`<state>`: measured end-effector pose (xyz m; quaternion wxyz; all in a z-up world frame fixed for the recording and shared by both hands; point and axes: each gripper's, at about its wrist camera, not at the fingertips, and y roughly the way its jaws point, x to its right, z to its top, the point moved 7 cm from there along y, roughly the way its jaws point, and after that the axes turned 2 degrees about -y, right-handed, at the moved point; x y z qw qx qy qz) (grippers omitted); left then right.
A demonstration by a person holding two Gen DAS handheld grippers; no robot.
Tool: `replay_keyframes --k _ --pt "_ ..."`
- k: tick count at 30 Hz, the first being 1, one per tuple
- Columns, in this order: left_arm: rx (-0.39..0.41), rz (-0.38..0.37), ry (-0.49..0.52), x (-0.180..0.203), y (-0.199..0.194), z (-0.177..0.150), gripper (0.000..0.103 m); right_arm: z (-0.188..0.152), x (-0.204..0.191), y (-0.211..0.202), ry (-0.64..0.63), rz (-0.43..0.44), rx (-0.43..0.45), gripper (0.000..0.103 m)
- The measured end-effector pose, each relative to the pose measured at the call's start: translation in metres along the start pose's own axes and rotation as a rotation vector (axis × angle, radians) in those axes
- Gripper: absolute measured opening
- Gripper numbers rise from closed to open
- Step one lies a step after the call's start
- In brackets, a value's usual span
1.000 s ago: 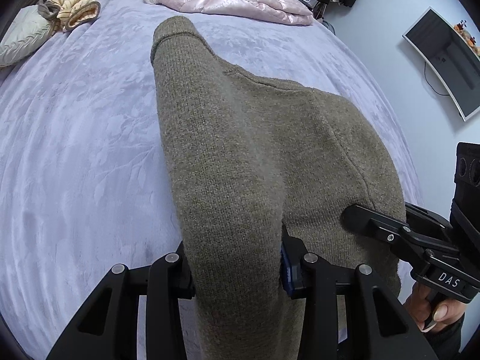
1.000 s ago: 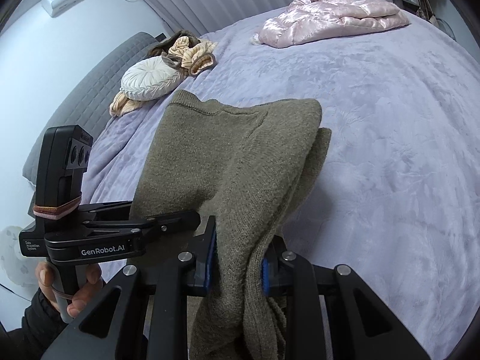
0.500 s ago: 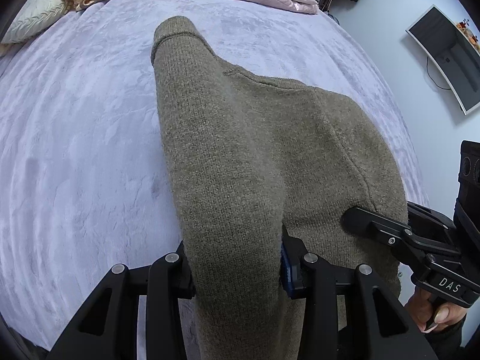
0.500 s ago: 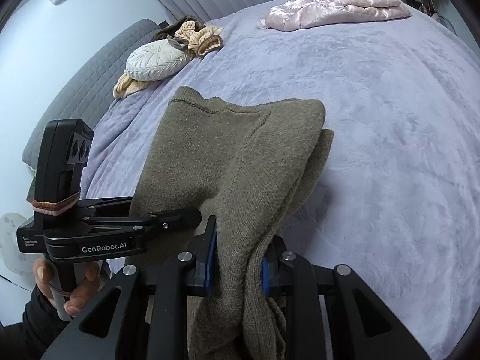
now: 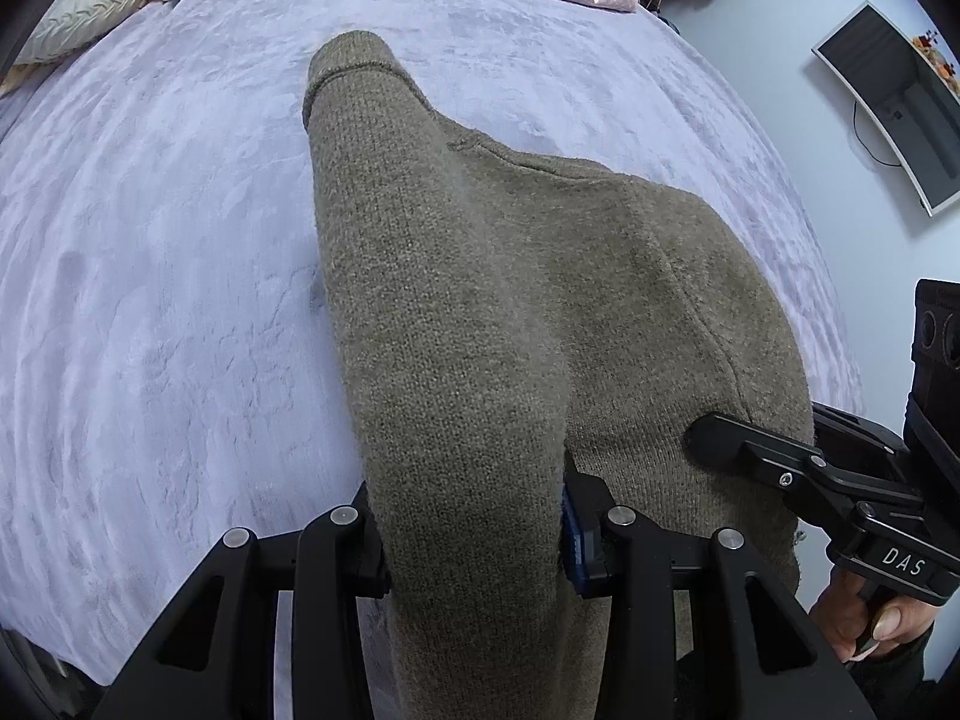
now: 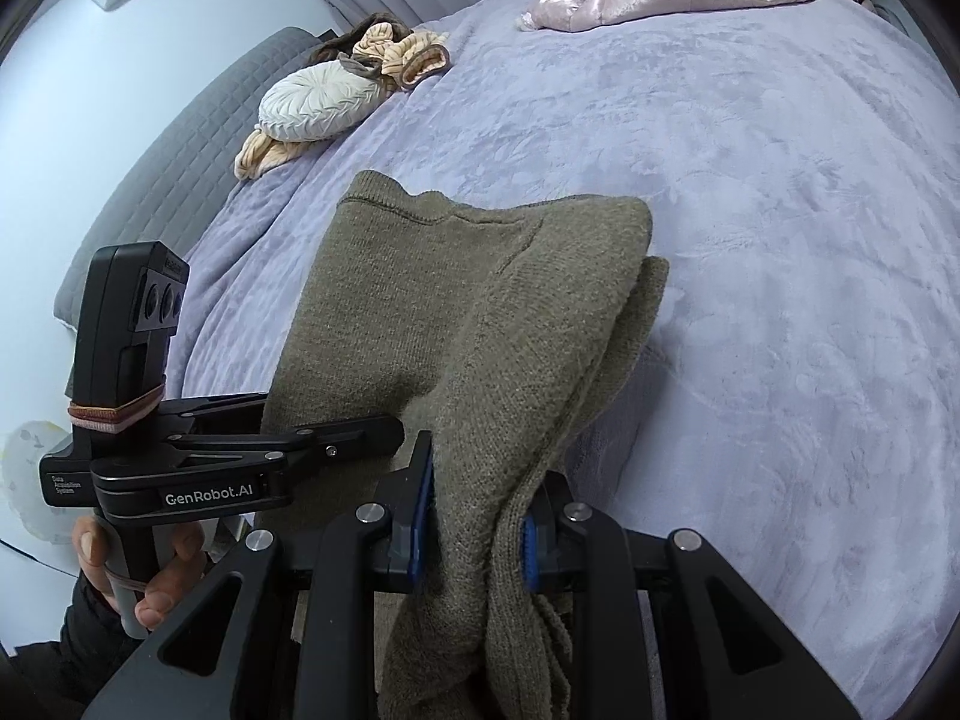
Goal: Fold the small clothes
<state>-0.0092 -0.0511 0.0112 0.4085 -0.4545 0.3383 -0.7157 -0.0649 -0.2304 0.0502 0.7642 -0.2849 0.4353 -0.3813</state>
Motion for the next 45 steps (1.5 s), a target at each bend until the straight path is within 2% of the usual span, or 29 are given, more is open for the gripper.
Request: replay_keyframes --k 8,13,18,20,22,23,25,29,32,34,36,38,39,40,42,45 --pt "0.011 0.007 0.002 0.001 0.004 0.001 0.042 -0.003 -0.001 -0.003 0.003 0.004 0.016 0.025" --pt "-0.020 0.015 -0.015 -0.008 0.017 -0.003 0.042 -0.007 0.001 -0.004 0.014 0.018 0.016 0.025" --pt "-0.022 0.017 -0.007 -0.011 0.028 -0.003 0.044 -0.010 0.011 0.006 0.022 -0.018 0.001 0.025" --pt "-0.015 0.018 0.005 -0.013 0.030 -0.004 0.049 -0.011 0.018 0.008 0.023 -0.034 -0.003 0.025" --pt "0.002 0.063 0.021 -0.017 0.030 -0.004 0.073 -0.013 0.024 0.009 0.032 -0.048 -0.009 0.027" --pt "0.016 0.095 0.024 -0.020 0.029 -0.004 0.077 -0.015 0.028 0.008 0.033 -0.064 -0.009 0.030" --pt "0.032 0.095 0.017 -0.025 0.024 -0.003 0.079 -0.016 0.033 0.005 0.024 -0.094 0.002 0.041" --pt "0.097 0.102 -0.042 -0.037 -0.002 0.002 0.079 -0.013 0.029 -0.015 -0.017 -0.137 0.067 0.042" --pt "0.199 0.165 -0.026 -0.037 -0.030 0.007 0.079 -0.010 0.011 -0.031 -0.099 -0.143 0.125 0.051" --pt "0.245 0.188 0.016 -0.026 -0.040 0.010 0.079 -0.011 -0.005 -0.034 -0.153 -0.108 0.139 0.060" --pt "0.264 0.270 0.052 -0.020 -0.040 0.012 0.079 -0.015 -0.017 -0.032 -0.181 -0.058 0.128 0.060" --pt "0.238 0.378 0.070 -0.023 -0.029 0.012 0.079 -0.021 -0.023 -0.027 -0.179 -0.011 0.110 0.061" --pt "0.219 0.391 0.069 -0.026 -0.023 0.011 0.079 -0.025 -0.024 -0.024 -0.175 0.005 0.101 0.061" --pt "0.148 0.481 -0.027 -0.037 -0.020 0.003 0.079 -0.028 -0.024 -0.021 -0.172 0.017 0.089 0.061" --pt "0.087 0.504 -0.077 -0.047 -0.005 -0.005 0.079 -0.036 -0.021 -0.013 -0.162 0.031 0.056 0.060" --pt "0.075 0.507 -0.089 -0.053 0.002 -0.012 0.079 -0.046 -0.006 0.001 -0.127 0.011 0.014 0.060"
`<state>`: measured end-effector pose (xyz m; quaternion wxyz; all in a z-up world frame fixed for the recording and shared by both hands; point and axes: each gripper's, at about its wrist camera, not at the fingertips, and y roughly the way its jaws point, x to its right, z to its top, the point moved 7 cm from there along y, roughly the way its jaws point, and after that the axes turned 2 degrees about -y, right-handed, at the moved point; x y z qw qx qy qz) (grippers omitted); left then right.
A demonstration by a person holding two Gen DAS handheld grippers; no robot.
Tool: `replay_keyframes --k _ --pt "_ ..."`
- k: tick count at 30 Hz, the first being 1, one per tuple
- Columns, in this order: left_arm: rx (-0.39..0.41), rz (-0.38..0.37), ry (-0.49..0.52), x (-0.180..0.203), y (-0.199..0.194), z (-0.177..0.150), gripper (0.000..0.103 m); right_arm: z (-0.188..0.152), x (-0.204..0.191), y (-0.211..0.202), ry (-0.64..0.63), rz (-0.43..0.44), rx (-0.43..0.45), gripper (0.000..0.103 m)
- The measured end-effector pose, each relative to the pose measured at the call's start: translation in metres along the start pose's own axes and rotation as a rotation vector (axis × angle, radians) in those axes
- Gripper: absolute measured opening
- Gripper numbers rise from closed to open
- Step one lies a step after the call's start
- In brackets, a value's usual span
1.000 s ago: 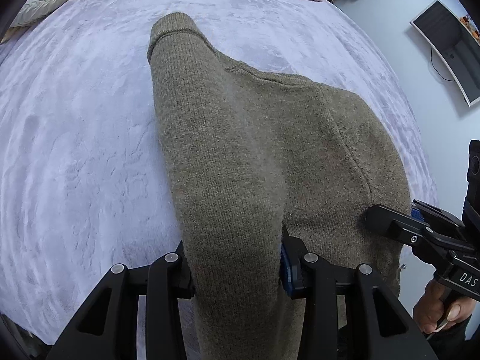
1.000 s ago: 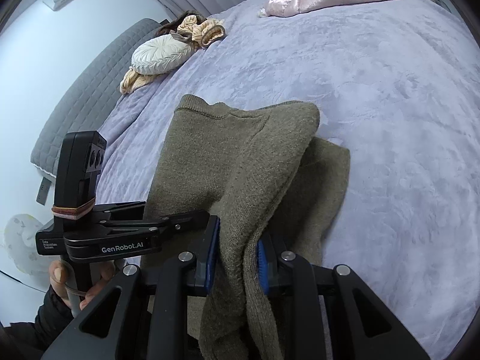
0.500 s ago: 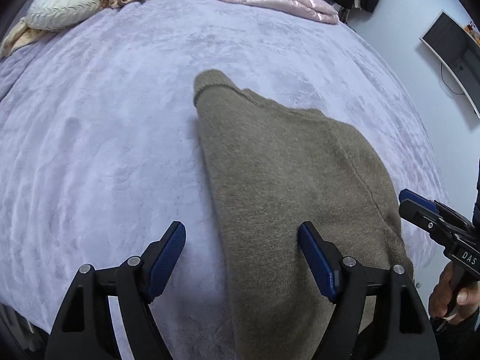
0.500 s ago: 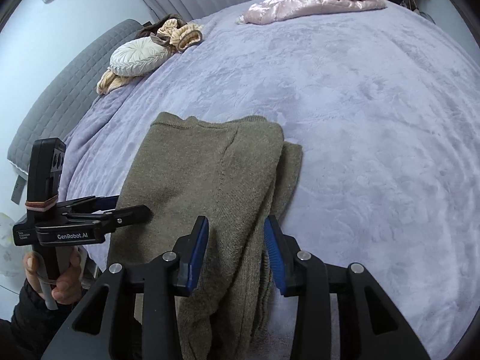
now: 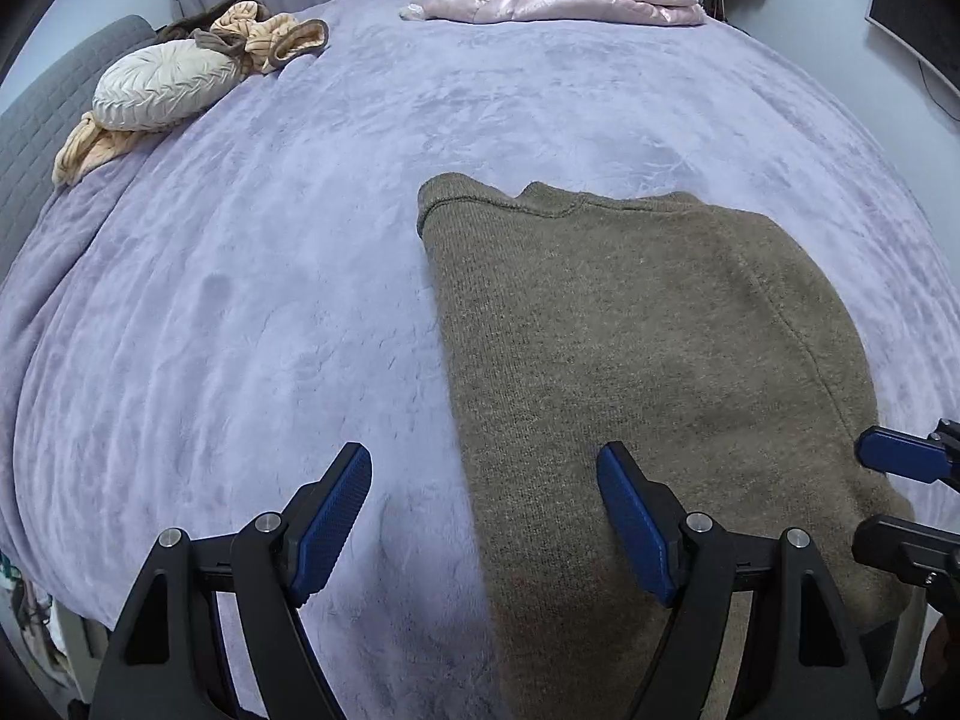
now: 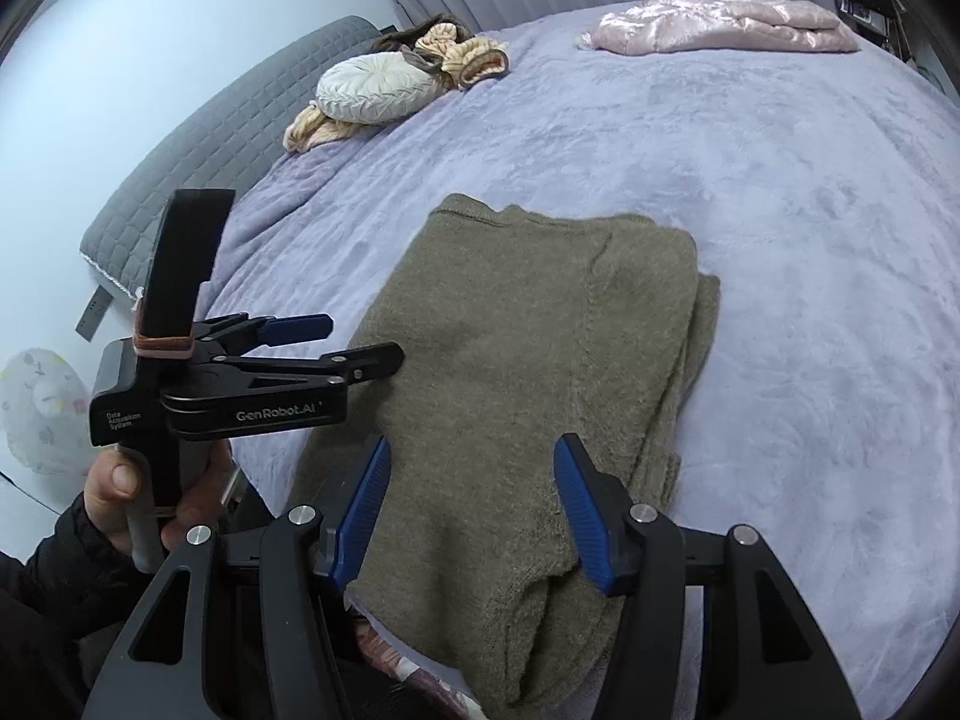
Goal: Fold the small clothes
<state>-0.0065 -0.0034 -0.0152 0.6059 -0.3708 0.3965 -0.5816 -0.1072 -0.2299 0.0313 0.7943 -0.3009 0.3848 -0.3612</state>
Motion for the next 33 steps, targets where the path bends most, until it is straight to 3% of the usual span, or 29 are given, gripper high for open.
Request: replay_keyframes --k 4,15,20,25,33 --pt "-0.010 0.000 -0.003 0.003 0.003 -0.001 0.079 -0.007 0.013 0.010 0.030 0.000 -0.008 0.060" --pt "-0.060 0.029 0.001 0.012 0.003 0.000 0.079 -0.006 0.007 0.017 -0.033 -0.058 -0.040 0.062" --pt "-0.064 0.051 0.011 0.017 -0.009 0.004 0.079 0.001 -0.006 0.015 -0.091 -0.126 -0.073 0.068" --pt "-0.078 0.062 -0.015 0.017 -0.018 0.002 0.079 0.007 -0.019 0.014 -0.203 -0.251 -0.093 0.074" --pt "-0.085 0.071 -0.051 0.015 -0.026 -0.002 0.079 0.010 -0.037 0.006 -0.218 -0.209 -0.072 0.075"
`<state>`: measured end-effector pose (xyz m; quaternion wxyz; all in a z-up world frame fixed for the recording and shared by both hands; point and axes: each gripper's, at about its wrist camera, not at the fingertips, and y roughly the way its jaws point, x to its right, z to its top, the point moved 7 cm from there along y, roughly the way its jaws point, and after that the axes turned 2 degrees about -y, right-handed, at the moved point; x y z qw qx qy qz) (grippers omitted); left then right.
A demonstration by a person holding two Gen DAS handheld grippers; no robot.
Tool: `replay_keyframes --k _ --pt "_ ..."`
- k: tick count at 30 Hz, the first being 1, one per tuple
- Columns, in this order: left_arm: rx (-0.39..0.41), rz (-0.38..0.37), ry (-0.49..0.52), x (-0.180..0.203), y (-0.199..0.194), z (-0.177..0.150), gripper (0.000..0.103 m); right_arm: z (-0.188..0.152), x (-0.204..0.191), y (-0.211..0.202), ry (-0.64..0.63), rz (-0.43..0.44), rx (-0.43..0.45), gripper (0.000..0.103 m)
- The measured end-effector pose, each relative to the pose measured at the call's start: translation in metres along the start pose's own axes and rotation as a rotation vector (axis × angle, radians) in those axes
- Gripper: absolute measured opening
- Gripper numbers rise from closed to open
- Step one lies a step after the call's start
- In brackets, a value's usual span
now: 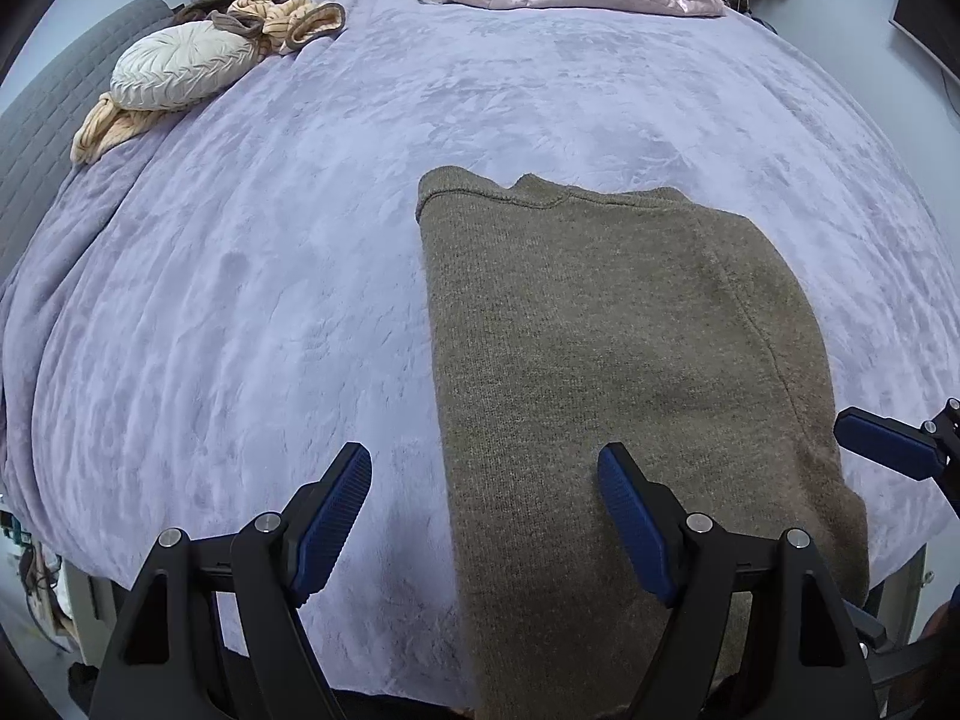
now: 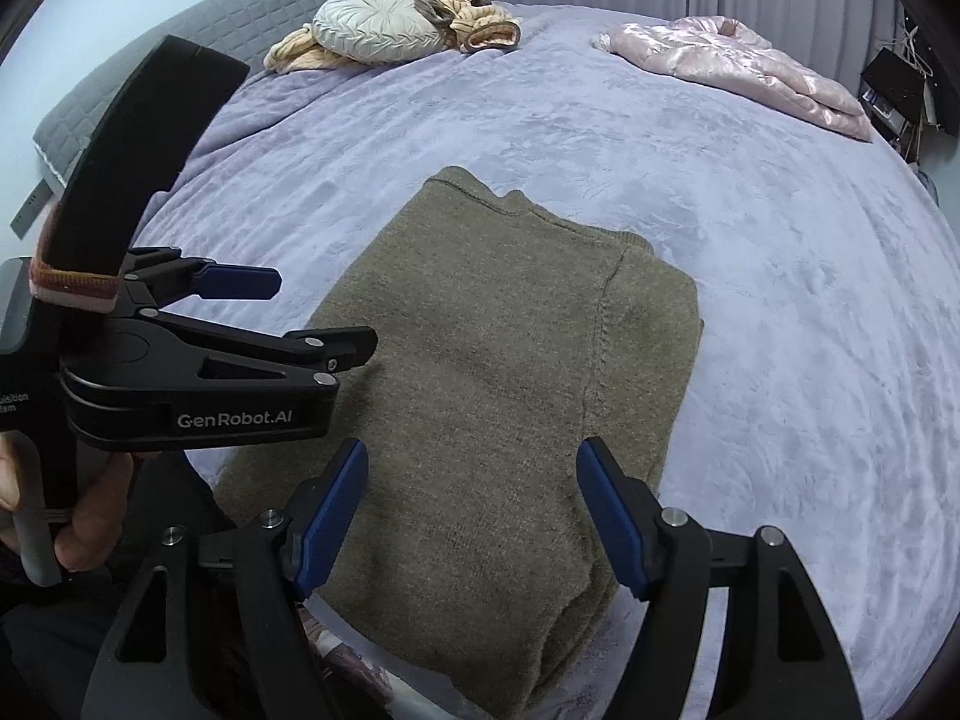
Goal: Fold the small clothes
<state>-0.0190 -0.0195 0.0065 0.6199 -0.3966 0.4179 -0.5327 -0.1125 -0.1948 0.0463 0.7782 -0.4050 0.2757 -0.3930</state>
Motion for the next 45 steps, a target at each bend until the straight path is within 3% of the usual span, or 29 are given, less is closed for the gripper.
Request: replay_keyframes --k 4,7,13,20,24,26,29,33,45 --pt "-0.021 0.021 0.012 -0.001 0.006 -0.005 0.079 -0.005 -0.006 0.008 0.004 0.049 -0.013 0.079" --pt "-0.047 0.026 0.019 -0.001 0.016 -0.012 0.079 -0.018 0.000 0.033 0.046 0.073 -0.089 0.079" --pt "-0.034 0.018 0.009 0.000 0.007 -0.013 0.079 -0.019 -0.004 0.033 0.006 0.028 -0.082 0.079" --pt "0.068 0.007 -0.017 0.003 -0.024 0.003 0.079 -0.001 -0.001 -0.001 -0.056 -0.104 -0.016 0.079" --pt "0.051 -0.049 -0.021 0.010 -0.029 0.005 0.079 0.005 -0.003 -0.008 -0.073 -0.114 -0.013 0.079" --pt "0.065 -0.015 -0.039 0.009 -0.031 0.003 0.079 0.005 -0.004 -0.008 -0.086 -0.124 -0.019 0.079" --pt "0.123 0.110 -0.042 0.004 -0.037 0.003 0.079 0.004 -0.005 -0.007 -0.097 -0.143 -0.031 0.079" --pt "0.074 0.053 -0.052 0.005 -0.029 -0.001 0.079 0.001 -0.004 -0.005 -0.089 -0.160 -0.044 0.079" --pt "0.065 0.106 -0.060 0.006 -0.023 -0.003 0.079 -0.001 0.003 -0.003 -0.084 -0.180 -0.045 0.079"
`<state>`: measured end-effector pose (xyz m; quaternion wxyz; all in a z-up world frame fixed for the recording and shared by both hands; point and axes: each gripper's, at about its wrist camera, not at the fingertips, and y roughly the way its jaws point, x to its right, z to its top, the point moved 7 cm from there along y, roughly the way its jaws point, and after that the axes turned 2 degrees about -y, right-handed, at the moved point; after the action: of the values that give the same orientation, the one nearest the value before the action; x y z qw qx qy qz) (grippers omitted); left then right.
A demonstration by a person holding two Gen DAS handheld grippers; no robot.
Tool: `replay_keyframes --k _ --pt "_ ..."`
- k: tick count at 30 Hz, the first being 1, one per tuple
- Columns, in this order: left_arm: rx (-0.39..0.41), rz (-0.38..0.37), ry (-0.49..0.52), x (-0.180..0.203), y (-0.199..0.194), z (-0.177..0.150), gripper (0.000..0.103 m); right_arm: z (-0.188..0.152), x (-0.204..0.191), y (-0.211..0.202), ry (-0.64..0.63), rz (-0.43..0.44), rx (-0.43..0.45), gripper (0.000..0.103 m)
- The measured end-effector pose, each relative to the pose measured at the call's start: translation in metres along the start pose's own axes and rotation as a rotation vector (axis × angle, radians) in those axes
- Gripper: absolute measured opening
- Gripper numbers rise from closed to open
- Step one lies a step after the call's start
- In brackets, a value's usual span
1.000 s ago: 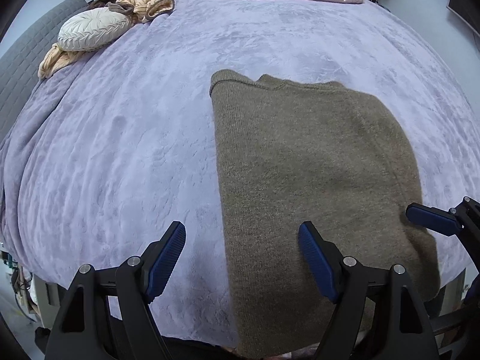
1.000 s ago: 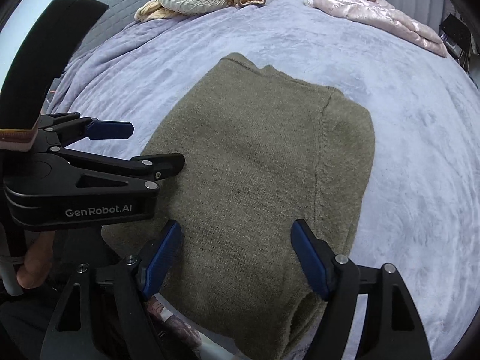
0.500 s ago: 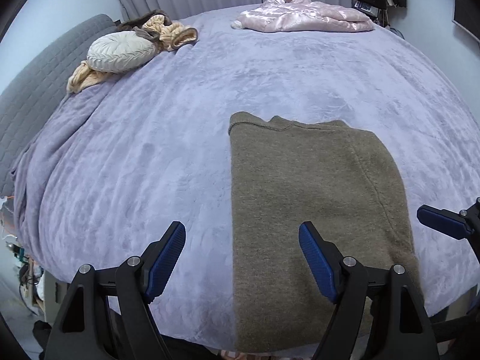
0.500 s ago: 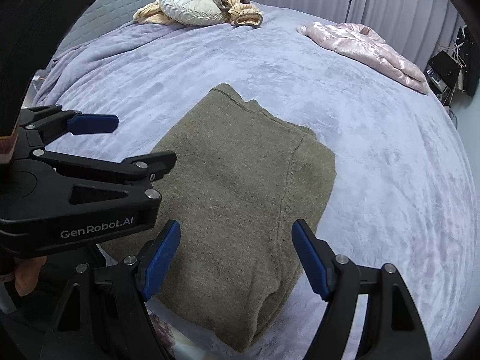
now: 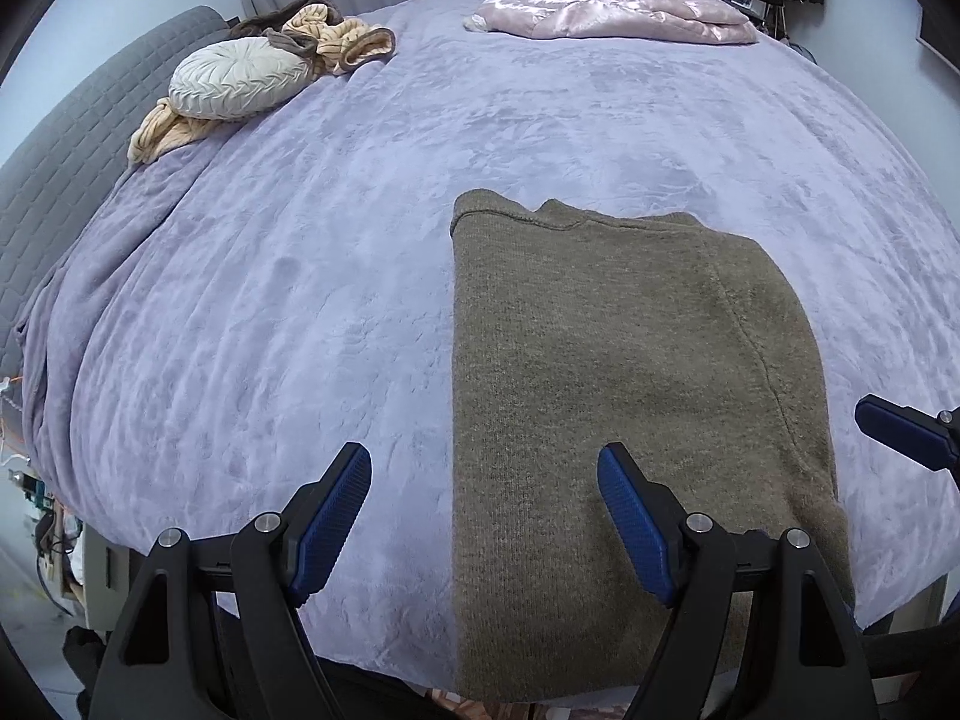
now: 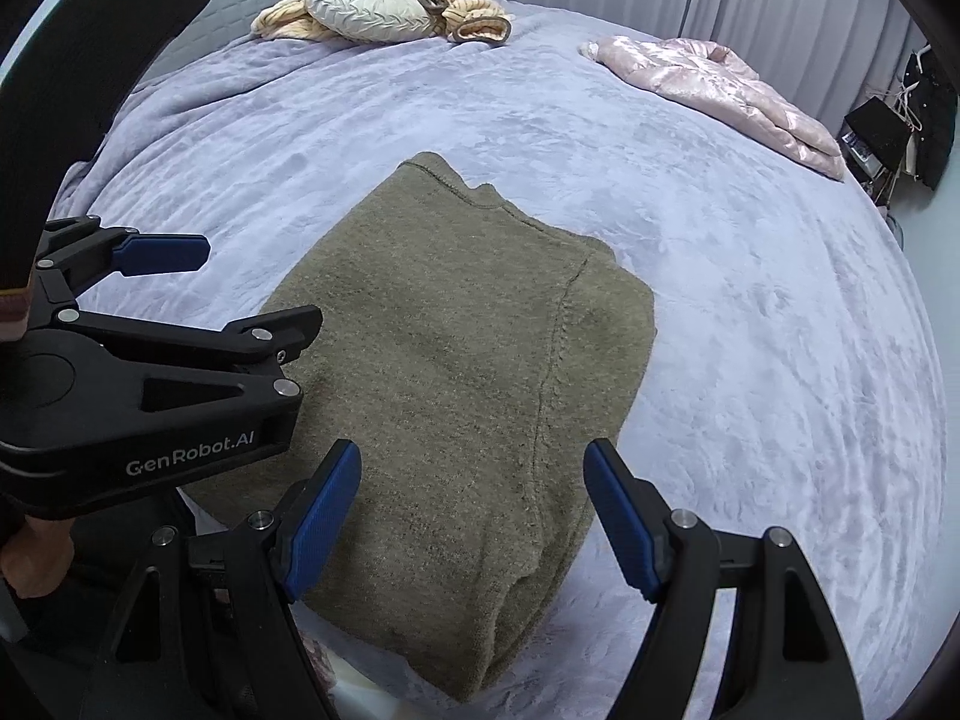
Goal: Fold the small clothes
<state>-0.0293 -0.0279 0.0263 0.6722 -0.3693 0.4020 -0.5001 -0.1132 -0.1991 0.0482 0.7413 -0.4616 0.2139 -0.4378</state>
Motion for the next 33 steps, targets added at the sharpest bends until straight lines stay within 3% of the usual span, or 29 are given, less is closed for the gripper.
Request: replay_keyframes --k 33 --pt "-0.053 -0.032 0.023 0.024 0.008 0.002 0.079 -0.003 0.017 0.014 0.035 0.044 -0.001 0.079"
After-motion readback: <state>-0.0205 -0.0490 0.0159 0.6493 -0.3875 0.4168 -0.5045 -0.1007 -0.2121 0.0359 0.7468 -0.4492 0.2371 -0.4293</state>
